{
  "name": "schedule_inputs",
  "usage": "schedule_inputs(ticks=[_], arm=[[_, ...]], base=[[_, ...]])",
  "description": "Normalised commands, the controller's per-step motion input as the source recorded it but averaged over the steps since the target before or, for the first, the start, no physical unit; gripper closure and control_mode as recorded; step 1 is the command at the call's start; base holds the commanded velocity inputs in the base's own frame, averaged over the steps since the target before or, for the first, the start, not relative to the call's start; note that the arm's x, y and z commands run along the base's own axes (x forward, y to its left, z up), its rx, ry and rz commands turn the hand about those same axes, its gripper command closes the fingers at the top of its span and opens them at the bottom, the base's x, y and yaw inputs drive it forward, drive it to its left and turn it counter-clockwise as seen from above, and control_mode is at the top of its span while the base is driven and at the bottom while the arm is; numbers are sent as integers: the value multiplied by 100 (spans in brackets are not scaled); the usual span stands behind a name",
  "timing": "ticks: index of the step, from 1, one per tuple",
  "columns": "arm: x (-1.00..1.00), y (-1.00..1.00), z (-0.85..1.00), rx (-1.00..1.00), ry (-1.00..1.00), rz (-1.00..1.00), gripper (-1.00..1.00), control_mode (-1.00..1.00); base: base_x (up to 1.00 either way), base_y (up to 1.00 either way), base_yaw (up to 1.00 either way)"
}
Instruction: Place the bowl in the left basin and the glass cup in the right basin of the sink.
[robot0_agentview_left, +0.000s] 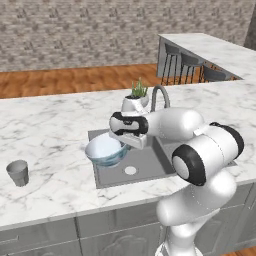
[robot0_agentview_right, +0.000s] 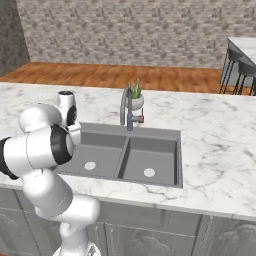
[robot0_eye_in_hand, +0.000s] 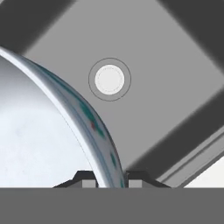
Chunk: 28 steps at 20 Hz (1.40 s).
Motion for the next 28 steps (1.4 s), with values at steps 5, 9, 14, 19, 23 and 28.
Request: schedule_inputs(ticks=[5, 9, 14, 19, 23, 28], arm=[[29, -37, -15, 2, -1, -3, 100, -100], [26, -26, -21, 0, 0, 4, 100, -100], [30, -24, -30, 1, 0, 18, 100, -100], [11, -21, -38, 1, 0, 17, 100, -100], [4, -15, -36, 1, -2, 16, 100, -100], [0, -1, -29, 0, -7, 18, 100, -100]], base=[[0, 0, 0], [0, 0, 0], [0, 0, 0], [0, 0, 0], [0, 0, 0], [0, 0, 0]])
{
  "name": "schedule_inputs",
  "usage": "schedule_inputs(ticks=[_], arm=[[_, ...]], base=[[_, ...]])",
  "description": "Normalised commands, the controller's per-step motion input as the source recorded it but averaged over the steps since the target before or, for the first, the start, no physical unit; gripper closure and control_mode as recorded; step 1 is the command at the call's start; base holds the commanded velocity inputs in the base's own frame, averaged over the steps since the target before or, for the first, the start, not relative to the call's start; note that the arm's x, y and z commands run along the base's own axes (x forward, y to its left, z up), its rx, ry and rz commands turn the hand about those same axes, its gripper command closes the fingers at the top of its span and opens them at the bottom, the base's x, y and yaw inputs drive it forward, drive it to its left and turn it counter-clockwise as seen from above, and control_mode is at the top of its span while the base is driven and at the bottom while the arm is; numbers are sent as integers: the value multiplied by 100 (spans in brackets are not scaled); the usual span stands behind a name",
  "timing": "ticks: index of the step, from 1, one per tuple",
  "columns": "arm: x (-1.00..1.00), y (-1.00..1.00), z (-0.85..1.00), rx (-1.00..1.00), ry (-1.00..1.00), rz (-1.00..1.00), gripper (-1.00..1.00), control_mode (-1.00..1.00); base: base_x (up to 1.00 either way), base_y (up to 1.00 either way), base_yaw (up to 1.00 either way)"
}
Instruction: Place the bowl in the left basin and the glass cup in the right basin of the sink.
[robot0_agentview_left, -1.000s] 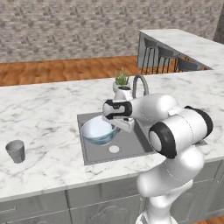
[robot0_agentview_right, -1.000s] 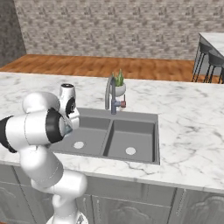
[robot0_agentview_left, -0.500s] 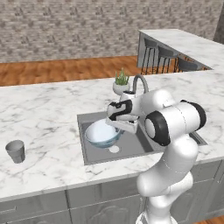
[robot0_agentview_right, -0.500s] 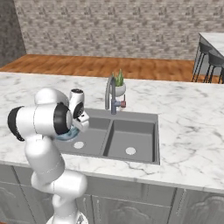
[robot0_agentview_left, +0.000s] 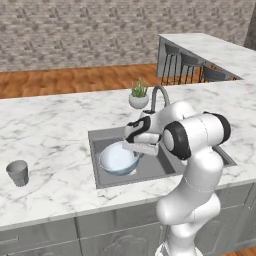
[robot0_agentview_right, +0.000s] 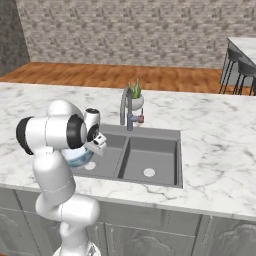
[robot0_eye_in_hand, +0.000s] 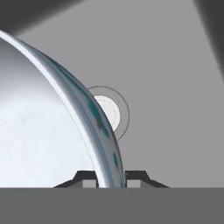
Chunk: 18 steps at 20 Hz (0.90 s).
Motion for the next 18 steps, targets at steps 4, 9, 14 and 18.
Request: schedule_inputs(ticks=[4, 9, 14, 18], arm=[[0, 0, -33, 0, -6, 12, 100, -100], [4, 0, -25, -1, -10, 7, 100, -100], [12, 0, -18, -1, -10, 3, 100, -100], [14, 1, -13, -1, -5, 0, 100, -100]], base=[[0, 0, 0], [0, 0, 0], [0, 0, 0], [0, 0, 0]])
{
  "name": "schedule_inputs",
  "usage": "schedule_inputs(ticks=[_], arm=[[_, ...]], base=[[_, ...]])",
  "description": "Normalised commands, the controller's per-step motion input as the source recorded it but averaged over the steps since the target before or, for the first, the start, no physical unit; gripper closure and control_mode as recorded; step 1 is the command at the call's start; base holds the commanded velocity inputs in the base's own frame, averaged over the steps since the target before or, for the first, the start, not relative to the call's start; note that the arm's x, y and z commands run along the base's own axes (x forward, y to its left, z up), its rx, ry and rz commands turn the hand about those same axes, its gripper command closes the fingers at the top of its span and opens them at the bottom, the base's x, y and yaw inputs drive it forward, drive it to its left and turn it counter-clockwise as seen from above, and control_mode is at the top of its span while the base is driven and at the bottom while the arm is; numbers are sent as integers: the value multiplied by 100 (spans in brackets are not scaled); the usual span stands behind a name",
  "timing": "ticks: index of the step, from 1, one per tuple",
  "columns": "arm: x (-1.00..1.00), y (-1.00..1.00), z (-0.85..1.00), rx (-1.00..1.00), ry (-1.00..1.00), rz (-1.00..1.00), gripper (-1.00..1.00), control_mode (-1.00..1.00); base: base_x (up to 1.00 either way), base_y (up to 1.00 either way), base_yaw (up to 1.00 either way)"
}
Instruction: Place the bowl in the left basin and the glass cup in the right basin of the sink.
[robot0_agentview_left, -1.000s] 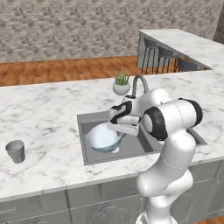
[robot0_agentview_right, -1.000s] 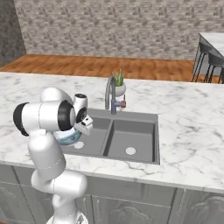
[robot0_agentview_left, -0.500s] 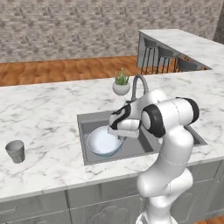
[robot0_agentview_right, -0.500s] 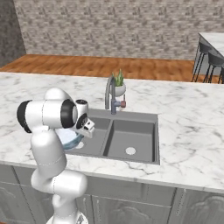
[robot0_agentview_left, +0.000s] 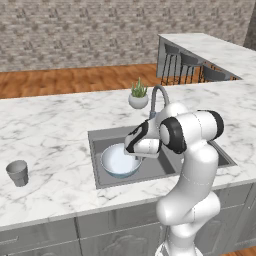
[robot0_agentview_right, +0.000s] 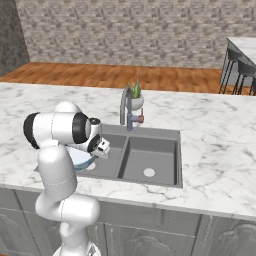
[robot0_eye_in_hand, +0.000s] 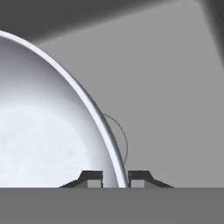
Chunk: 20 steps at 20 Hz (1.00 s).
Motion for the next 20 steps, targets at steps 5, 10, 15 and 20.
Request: schedule_inputs(ticks=[5, 10, 15, 20], arm=[[15, 0, -5, 0, -3, 0, 100, -100], [6, 0, 0, 0, 0, 0, -100, -100], [0, 0, 8, -4, 4, 0, -100, -100], [0, 0, 22, -4, 6, 0, -100, -100]], base=[[0, 0, 0], [0, 0, 0], [0, 0, 0], [0, 0, 0]])
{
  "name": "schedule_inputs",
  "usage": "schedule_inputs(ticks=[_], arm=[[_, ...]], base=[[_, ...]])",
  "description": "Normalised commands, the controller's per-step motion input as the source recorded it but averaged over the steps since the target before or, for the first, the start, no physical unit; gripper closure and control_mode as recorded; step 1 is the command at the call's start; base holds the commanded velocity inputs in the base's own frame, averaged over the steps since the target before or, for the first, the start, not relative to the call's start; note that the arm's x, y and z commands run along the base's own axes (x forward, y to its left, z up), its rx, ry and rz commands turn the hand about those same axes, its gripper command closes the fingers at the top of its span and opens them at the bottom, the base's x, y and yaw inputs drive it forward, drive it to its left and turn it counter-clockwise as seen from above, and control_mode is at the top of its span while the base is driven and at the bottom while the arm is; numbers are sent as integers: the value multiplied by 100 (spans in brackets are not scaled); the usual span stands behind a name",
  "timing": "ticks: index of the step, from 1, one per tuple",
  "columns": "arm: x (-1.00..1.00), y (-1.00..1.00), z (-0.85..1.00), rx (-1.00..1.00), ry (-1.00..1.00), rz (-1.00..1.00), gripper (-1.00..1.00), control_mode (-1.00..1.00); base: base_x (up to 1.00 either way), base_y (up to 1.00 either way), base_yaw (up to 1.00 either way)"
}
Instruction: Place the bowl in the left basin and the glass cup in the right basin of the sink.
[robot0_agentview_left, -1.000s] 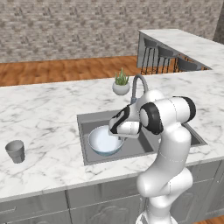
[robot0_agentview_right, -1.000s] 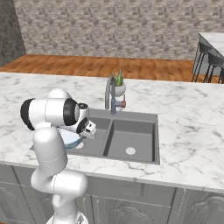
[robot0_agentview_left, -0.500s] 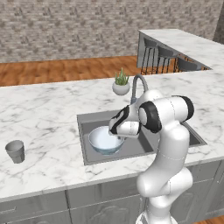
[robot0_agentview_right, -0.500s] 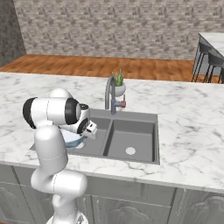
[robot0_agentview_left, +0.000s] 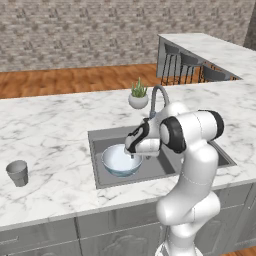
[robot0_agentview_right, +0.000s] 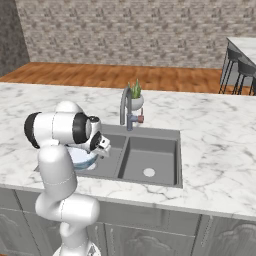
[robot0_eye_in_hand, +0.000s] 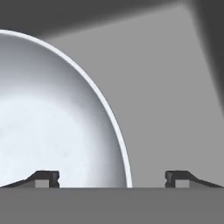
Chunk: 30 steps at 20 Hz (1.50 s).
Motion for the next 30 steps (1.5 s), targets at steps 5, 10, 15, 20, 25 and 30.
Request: schedule_inputs(ticks=[5, 10, 15, 20, 25, 30], arm=[[0, 4, 69, 2, 6, 3, -100, -100], [-5, 32, 57, 5, 2, 3, -100, -100], [-18, 42, 54, 5, 0, 0, -100, -100], [-38, 64, 43, 0, 0, 1, -100, -100], [-47, 74, 36, -1, 0, 2, -100, -100], [-46, 73, 37, -1, -2, 1, -100, -100]], base=[[0, 0, 0], [0, 0, 0], [0, 0, 0], [0, 0, 0], [0, 0, 0], [0, 0, 0]])
